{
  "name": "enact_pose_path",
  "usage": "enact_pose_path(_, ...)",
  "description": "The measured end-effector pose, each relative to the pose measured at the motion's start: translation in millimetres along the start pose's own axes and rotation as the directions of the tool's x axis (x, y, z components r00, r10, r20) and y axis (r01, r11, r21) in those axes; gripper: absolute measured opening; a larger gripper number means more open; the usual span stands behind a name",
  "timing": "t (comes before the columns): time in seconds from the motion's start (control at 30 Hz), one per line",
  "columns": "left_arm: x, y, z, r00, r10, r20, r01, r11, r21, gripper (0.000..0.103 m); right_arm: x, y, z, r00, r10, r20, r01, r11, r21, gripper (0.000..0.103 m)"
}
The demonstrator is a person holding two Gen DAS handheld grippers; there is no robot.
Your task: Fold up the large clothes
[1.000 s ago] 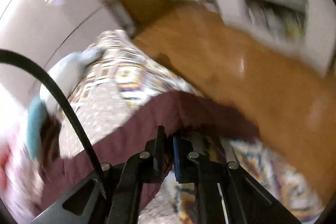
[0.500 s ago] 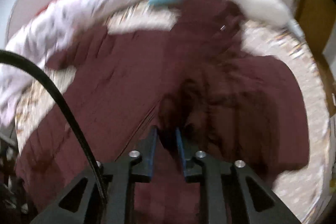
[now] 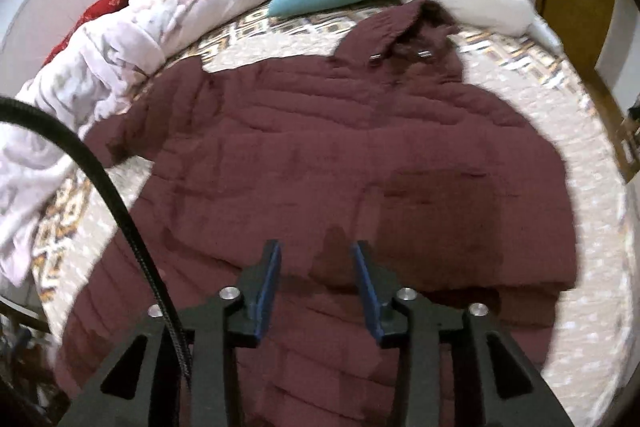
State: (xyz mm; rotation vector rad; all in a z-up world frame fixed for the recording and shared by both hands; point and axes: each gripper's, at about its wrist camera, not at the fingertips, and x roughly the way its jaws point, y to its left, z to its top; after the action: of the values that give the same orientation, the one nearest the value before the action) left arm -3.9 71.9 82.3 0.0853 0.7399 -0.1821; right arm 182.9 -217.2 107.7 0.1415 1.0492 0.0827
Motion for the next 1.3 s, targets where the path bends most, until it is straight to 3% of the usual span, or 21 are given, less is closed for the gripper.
enact_pose_path(0.2,4.6,27.1,0.2,1.0,0.018,-0.009,-0.018,0.999,-0.048,0.103,47.0,92.3,12.0,0.998,0.07,-0.006,-0.07,0.99,-0.123,0.064)
enact_pose_path(0.27,5.3,34.9,-0.1,1.0,0.017,-0.01,-0.018,0.998,-0.064,0.103,63.1,118.4,14.3,0.998,0.054,-0.014,-0.055,0.983,-0.176,0.065)
enact_pose_path(0.33,5.4,41.8,-0.9,1.0,0.018,-0.011,-0.019,0.997,-0.077,0.103,81.9,140.5,15.3,1.0,-0.024,-0.015,0.019,0.972,-0.233,0.064)
enact_pose_path(0.37,5.2,46.6,-1.7,1.0,0.021,-0.01,-0.022,0.996,-0.084,0.103,93.8,148.9,16.1,0.996,-0.078,-0.03,0.068,0.964,-0.259,0.06)
enact_pose_path(0.4,5.2,50.9,-2.2,1.0,0.024,-0.008,-0.024,0.996,-0.089,0.103,104.0,153.6,17.2,0.992,-0.114,-0.057,0.095,0.959,-0.267,0.031)
enact_pose_path(0.43,5.1,54.9,-2.8,1.0,0.027,-0.006,-0.027,0.995,-0.094,0.103,110.7,155.2,20.0,0.989,-0.121,-0.086,0.095,0.962,-0.255,0.016)
enact_pose_path(0.53,5.6,66.3,-3.1,0.999,0.035,-0.003,-0.035,0.993,-0.109,0.103,101.7,156.7,41.1,0.991,-0.128,-0.035,0.12,0.977,-0.179,0.015)
enact_pose_path(0.7,8.6,87.0,-1.2,0.998,0.059,-0.004,-0.059,0.989,-0.135,0.103,97.3,160.4,88.6,0.994,-0.089,0.058,0.09,0.996,-0.017,0.015)
enact_pose_path(0.77,12.1,97.7,2.2,0.998,0.068,-0.014,-0.069,0.986,-0.154,0.103,111.4,161.0,100.6,0.996,-0.07,0.047,0.07,0.997,0.014,0.021)
enact_pose_path(0.83,14.9,112.7,8.6,0.998,0.062,-0.024,-0.065,0.98,-0.19,0.103,138.5,162.8,103.4,0.999,-0.041,-0.027,0.042,0.999,0.028,0.035)
enact_pose_path(0.87,17.3,123.5,14.6,0.998,0.055,-0.027,-0.059,0.975,-0.212,0.103,150.5,163.0,98.2,0.997,-0.035,-0.075,0.038,0.999,0.038,0.035)
enact_pose_path(0.97,28.7,154.2,36.0,0.998,0.043,-0.034,-0.051,0.964,-0.262,0.103,128.5,164.3,80.5,1.0,-0.015,-0.014,0.016,0.999,0.035,0.037)
enact_pose_path(1.03,47.0,181.3,57.7,0.999,0.031,-0.037,-0.041,0.955,-0.293,0.103,96.6,164.4,62.7,1.0,0.024,0.017,-0.024,1.0,0.009,0.044)
enact_pose_path(1.13,87.5,221.3,89.3,0.994,0.072,-0.082,-0.095,0.937,-0.335,0.103,45.6,158.3,26.2,0.994,0.096,0.052,-0.094,0.995,-0.034,0.055)
enact_pose_path(1.3,177.0,280.6,129.8,0.986,-0.004,-0.168,-0.073,0.89,-0.45,0.1,-0.9,127.4,-40.5,0.98,0.196,0.041,-0.196,0.98,0.01,0.059)
